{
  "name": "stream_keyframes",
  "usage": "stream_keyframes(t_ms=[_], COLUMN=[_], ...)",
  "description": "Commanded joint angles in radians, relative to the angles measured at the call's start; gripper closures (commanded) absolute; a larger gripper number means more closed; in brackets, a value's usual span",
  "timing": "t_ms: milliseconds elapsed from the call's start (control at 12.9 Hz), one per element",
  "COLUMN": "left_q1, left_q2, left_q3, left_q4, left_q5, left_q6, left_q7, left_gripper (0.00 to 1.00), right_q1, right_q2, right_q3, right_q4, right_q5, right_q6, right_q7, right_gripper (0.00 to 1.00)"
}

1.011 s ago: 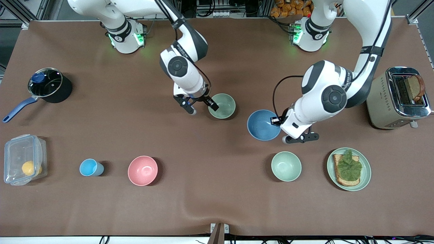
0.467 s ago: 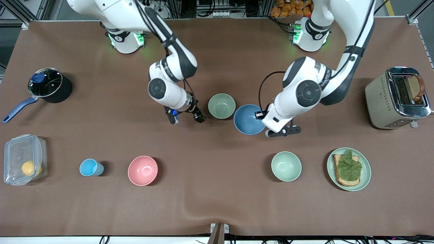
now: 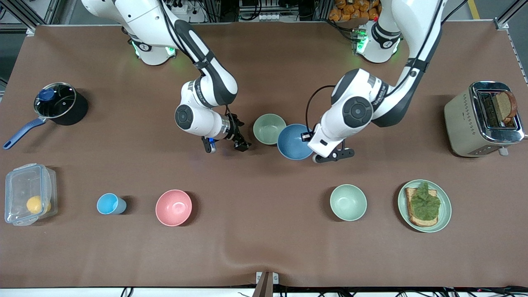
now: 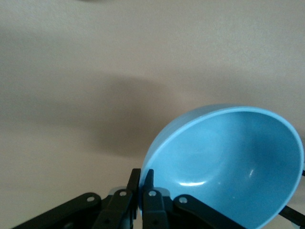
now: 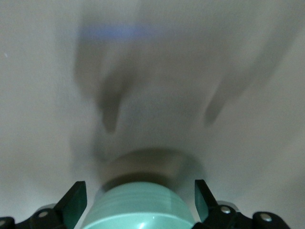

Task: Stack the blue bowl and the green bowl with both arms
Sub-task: 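Lower the blue bowl into the green bowl held by the right gripper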

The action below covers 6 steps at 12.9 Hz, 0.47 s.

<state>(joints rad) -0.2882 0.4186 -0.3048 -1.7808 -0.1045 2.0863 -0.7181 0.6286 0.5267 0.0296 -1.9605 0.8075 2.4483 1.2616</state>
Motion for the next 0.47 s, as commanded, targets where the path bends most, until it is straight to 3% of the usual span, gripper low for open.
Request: stream_keyframes(t_ms=[0, 389], left_q1=[-0.034, -0.072], left_q2=[-0.020, -0.037], left_q3=[0.006, -0.016], left_q4=[-0.055, -0.115], left_q5=[-0.011, -0.012], left_q6=[0.056, 0.121], left_q7=[-0.043, -0.107], left_gripper=[1.00, 1.00], right_q1=[0.006, 0.008], right_q2=[0.010, 0.019], right_q3=[0.006, 0.006], right_q4=[-0.001, -0.001], right_q5=[0.044, 0.044], right_q6=[0.023, 0.028], right_q7=[-0.034, -0.037], right_gripper=[0.00, 0.00])
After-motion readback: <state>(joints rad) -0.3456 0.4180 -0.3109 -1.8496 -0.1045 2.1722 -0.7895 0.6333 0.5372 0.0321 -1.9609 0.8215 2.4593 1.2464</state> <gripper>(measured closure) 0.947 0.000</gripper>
